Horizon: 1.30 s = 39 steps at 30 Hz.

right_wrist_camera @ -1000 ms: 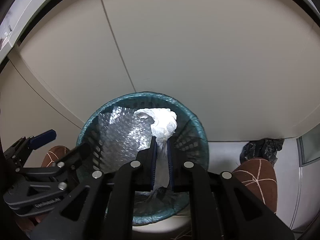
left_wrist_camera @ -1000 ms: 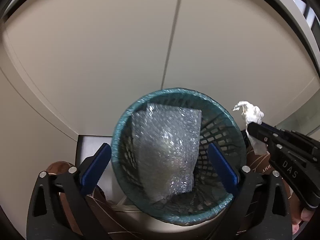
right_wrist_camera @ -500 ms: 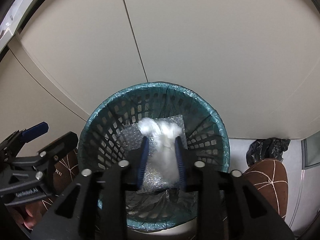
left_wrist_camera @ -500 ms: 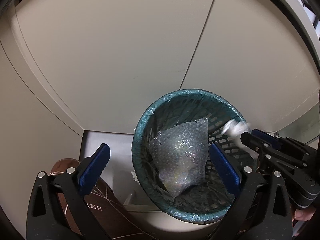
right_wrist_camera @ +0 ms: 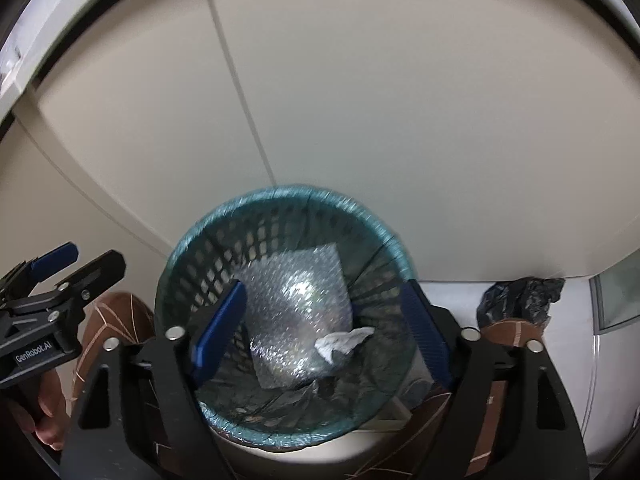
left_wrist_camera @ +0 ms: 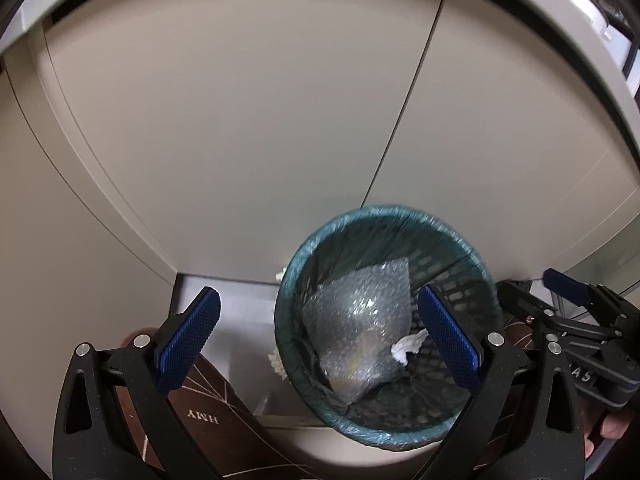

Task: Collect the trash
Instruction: 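Raise both tools back up toward the milk carton and plastic bag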

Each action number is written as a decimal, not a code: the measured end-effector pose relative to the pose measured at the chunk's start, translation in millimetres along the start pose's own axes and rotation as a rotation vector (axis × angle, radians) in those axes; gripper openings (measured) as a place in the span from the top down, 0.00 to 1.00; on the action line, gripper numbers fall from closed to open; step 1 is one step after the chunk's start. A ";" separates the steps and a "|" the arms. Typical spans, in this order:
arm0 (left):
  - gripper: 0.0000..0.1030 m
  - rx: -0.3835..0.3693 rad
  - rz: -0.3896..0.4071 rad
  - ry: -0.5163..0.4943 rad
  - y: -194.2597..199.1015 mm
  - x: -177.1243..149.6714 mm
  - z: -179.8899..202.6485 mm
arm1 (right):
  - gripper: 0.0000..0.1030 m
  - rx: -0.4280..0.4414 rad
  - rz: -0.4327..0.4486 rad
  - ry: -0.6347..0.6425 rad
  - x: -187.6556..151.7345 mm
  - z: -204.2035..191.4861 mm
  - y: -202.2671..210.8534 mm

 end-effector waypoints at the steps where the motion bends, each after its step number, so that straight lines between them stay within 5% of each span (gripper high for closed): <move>1: 0.06 0.009 0.012 0.002 6.1 2.8 -0.4 | 0.20 0.001 0.014 -0.008 3.0 2.5 8.4; 21: 0.06 -0.020 0.206 -0.028 138.3 94.2 28.9 | 0.08 -0.084 0.305 -0.064 110.6 26.9 191.7; 29: 0.06 0.006 0.243 -0.037 165.6 158.6 31.4 | 0.08 -0.092 0.311 -0.071 180.9 25.7 207.4; 39: 0.06 0.027 0.253 -0.046 161.3 250.7 23.8 | 0.08 -0.072 0.228 -0.100 278.1 17.4 173.1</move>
Point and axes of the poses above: each gripper's, at about its wrist camera, not at the fingertips, and y roughly against the way its jaws point, z to its right, x to its top, the point moved 5 cm from there along -y, roughly the way its jaws point, and after that the axes turned 9 degrees about -z, right-handed, at the moved point
